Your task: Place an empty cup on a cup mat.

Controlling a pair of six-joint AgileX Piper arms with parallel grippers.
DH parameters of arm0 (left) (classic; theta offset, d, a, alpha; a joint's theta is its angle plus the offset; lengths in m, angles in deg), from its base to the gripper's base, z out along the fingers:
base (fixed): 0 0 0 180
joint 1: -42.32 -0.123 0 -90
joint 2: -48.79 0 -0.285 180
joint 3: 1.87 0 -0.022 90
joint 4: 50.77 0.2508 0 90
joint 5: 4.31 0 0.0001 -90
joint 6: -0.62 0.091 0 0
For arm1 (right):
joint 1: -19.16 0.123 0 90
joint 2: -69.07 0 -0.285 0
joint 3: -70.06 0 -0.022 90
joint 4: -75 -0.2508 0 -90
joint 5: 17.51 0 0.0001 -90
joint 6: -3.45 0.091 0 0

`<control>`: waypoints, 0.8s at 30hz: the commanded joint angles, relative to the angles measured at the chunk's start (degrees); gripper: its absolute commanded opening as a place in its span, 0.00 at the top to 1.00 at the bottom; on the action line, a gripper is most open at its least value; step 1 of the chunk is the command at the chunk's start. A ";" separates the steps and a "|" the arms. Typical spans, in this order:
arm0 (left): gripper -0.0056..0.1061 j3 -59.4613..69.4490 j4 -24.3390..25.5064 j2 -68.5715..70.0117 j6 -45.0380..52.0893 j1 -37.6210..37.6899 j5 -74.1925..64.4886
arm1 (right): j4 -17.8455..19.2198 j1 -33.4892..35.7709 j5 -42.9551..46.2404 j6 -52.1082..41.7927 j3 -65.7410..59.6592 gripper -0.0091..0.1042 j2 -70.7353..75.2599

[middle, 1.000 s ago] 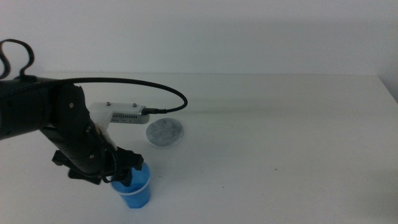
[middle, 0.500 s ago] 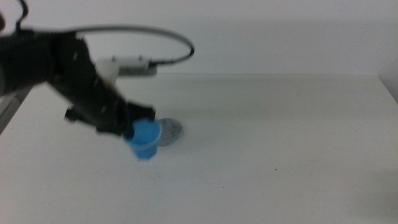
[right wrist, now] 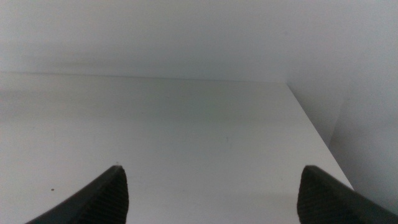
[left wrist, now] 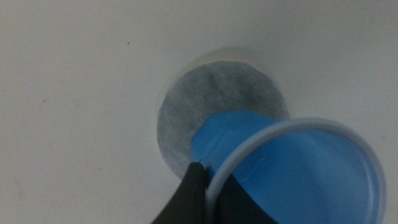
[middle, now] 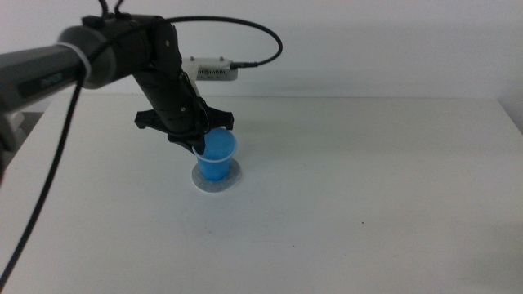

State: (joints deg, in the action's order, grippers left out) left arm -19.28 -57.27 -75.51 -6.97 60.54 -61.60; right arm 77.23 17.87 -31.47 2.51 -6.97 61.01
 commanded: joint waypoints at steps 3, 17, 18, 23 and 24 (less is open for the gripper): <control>0.96 -1.02 1.39 -1.47 0.67 0.12 0.57 | 0.39 0.10 0.30 -0.23 -0.19 0.10 0.28; 0.21 -1.03 -2.58 0.71 5.77 -0.09 -0.24 | 0.39 0.10 0.30 -0.23 -0.19 0.10 0.28; 0.12 -1.13 -3.10 1.83 7.07 -0.41 -1.05 | 0.39 0.10 0.30 -0.23 -0.19 0.10 0.28; 0.11 -1.13 -5.05 10.94 11.80 -2.21 -10.95 | 0.39 0.10 0.30 -0.23 -0.19 0.10 0.28; 0.11 -1.13 -4.13 13.06 11.37 -2.68 -12.67 | 0.39 0.10 0.30 -0.23 -0.19 0.10 0.28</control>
State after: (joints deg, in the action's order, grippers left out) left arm -19.91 -62.01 -66.01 3.88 58.73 -70.34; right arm 77.23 17.87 -31.47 2.51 -6.97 61.01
